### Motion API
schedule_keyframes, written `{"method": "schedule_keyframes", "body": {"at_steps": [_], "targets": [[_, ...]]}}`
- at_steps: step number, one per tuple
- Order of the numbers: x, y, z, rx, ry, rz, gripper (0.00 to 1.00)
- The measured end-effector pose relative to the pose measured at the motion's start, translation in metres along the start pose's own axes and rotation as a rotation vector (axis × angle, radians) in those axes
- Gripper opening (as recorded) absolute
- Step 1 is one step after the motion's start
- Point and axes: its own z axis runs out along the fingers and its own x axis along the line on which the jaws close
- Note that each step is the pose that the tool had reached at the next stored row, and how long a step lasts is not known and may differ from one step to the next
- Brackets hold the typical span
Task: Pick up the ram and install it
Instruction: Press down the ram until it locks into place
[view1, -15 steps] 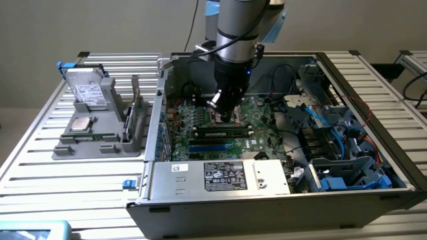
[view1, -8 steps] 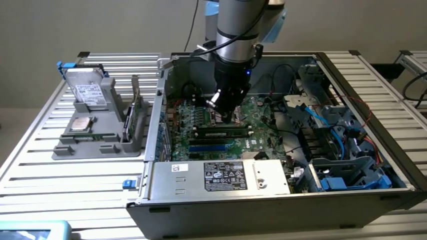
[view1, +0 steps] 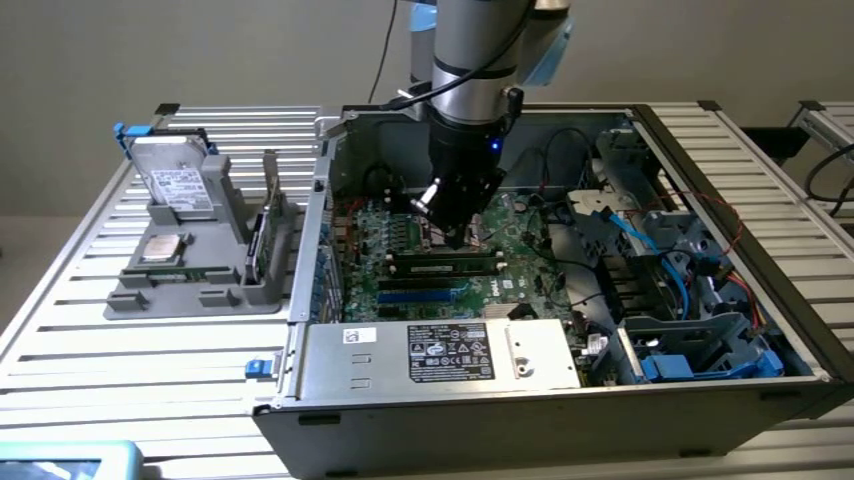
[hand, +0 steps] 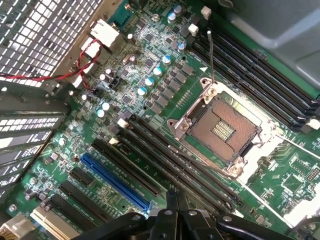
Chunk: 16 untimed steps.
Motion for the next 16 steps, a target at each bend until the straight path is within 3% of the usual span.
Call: {"method": "schedule_keyframes", "body": {"at_steps": [16], "targets": [[0.0000,0.0000,0.0000,0.0019,0.0034,0.180,0.11]]}}
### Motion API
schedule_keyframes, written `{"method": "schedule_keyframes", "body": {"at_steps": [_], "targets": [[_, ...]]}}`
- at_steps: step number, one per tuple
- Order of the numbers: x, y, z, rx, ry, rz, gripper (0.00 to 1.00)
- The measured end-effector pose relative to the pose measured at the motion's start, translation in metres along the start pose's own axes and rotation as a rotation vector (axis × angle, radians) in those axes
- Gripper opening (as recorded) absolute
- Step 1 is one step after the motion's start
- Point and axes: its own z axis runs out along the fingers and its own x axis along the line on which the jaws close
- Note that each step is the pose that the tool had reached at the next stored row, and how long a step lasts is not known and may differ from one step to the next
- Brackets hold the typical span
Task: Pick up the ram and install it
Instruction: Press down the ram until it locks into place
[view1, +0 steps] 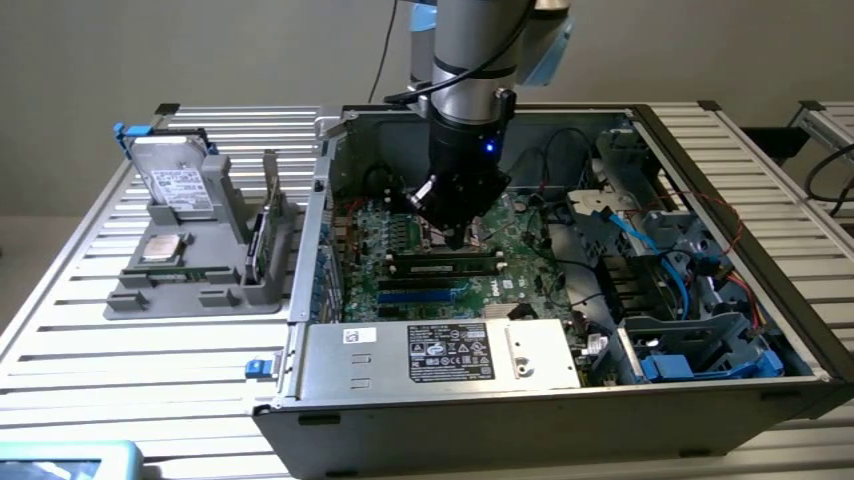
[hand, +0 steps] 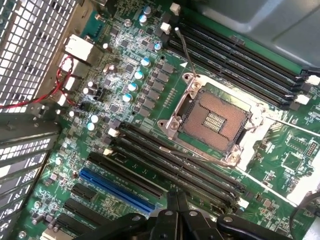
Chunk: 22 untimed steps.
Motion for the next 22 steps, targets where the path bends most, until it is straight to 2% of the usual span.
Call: {"method": "schedule_keyframes", "body": {"at_steps": [22], "targets": [[0.0000,0.0000,0.0000,-0.0012,0.0053,0.253,0.11]]}}
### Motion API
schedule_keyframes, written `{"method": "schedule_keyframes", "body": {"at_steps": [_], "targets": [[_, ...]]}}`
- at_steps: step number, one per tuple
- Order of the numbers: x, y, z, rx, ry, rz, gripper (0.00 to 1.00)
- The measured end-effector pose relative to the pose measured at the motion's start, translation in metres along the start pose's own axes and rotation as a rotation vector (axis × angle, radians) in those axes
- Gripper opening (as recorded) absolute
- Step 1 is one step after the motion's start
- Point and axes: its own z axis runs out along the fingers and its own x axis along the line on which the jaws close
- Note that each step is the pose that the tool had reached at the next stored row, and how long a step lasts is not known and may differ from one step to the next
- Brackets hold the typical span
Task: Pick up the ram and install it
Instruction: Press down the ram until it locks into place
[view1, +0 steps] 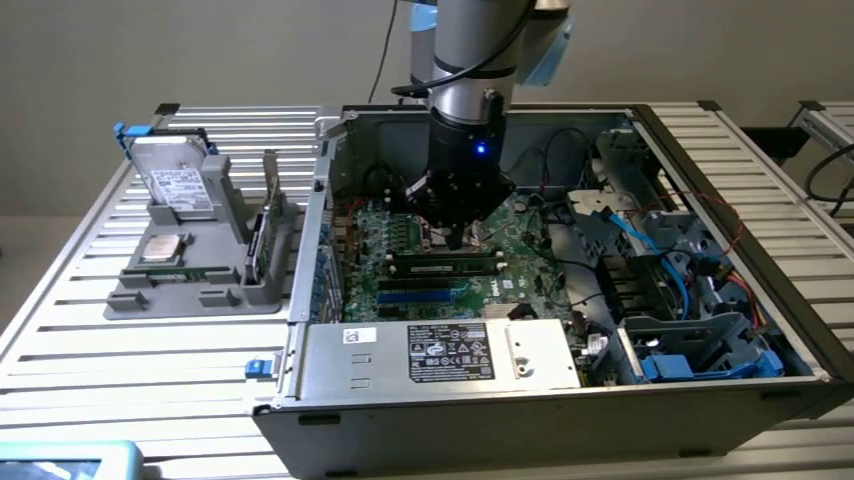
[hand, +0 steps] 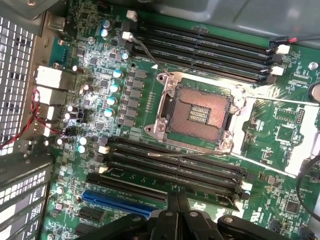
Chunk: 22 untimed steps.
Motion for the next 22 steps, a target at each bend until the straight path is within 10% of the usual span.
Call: {"method": "schedule_keyframes", "body": {"at_steps": [22], "targets": [[0.0001,-0.0005,0.0000,0.0396,-0.0132,0.143,0.11]]}}
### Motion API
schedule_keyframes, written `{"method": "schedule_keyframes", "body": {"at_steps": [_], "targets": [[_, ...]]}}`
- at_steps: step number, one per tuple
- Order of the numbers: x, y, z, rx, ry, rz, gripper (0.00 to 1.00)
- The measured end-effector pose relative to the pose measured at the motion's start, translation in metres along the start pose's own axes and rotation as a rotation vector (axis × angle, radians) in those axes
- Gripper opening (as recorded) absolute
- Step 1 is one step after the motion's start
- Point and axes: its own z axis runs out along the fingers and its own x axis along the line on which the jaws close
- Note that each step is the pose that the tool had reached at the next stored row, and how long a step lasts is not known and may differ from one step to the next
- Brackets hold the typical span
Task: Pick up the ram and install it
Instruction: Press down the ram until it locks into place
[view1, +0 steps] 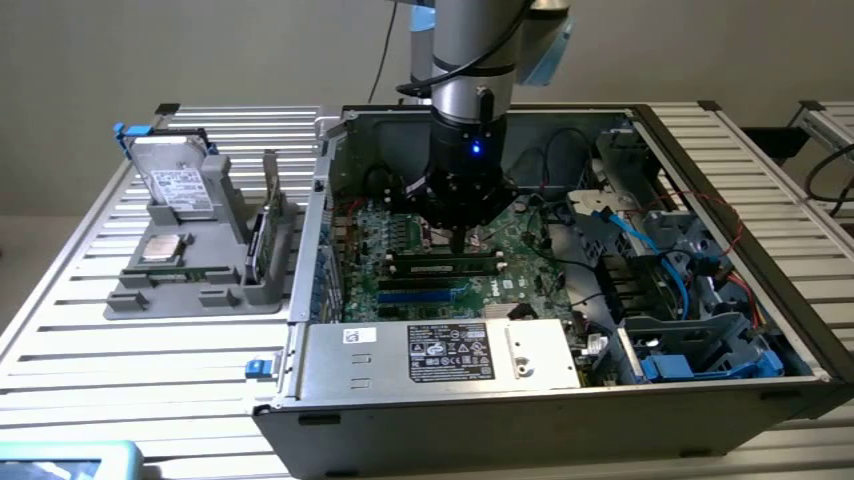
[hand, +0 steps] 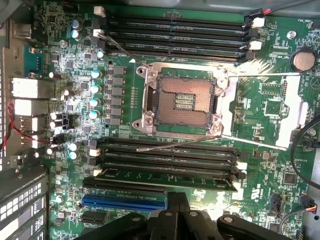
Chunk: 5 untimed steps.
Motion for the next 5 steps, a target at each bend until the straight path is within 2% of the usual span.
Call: {"method": "schedule_keyframes", "body": {"at_steps": [5], "targets": [[0.0000,0.0000,0.0000,-0.0001,0.0000,0.000,0.11]]}}
